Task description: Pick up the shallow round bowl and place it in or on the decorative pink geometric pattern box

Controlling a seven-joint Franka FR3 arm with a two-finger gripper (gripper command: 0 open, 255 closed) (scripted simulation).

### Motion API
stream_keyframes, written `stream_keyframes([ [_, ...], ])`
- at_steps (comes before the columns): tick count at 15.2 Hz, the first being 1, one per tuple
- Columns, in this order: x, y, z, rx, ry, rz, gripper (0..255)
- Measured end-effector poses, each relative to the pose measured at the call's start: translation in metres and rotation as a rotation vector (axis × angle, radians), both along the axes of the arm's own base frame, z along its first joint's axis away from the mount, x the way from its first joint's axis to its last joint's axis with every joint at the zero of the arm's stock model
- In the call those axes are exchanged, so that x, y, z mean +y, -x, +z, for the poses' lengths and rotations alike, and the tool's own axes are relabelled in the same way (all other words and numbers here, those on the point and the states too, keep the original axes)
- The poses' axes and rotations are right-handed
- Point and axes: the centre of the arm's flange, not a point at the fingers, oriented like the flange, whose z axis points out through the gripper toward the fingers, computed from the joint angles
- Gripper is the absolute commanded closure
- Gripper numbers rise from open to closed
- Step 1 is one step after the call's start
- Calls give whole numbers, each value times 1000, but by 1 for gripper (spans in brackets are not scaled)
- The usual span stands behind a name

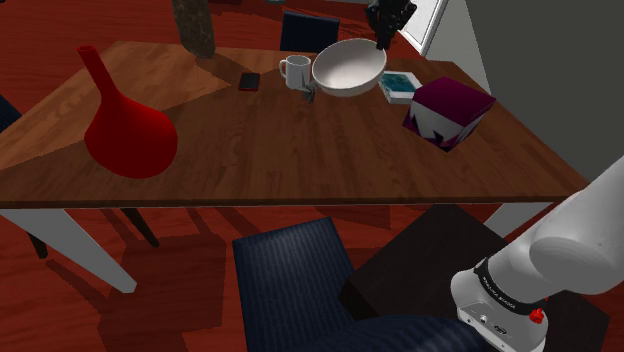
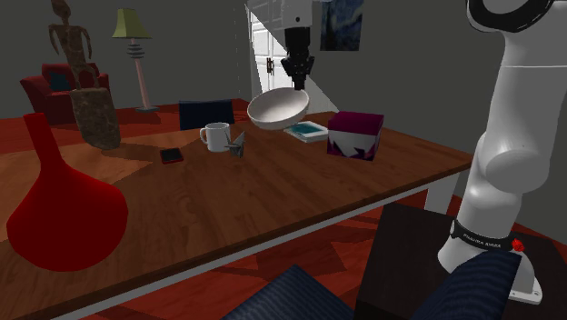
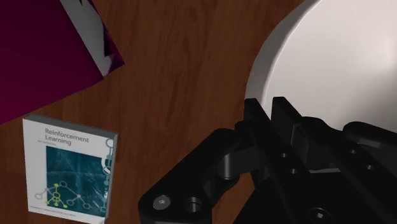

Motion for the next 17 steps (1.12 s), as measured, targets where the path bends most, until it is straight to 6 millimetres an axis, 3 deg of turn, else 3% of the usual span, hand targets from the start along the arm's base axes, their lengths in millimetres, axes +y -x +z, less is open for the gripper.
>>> stream_keyframes([
  [8,-93,44,14,0,0,0,255],
  [9,-93,44,14,-1,0,0,0],
  [11,-87,45,8,1,24,-6,0],
  [13,-69,44,-12,5,109,-30,0],
  [17,-30,45,-73,12,321,-89,0],
])
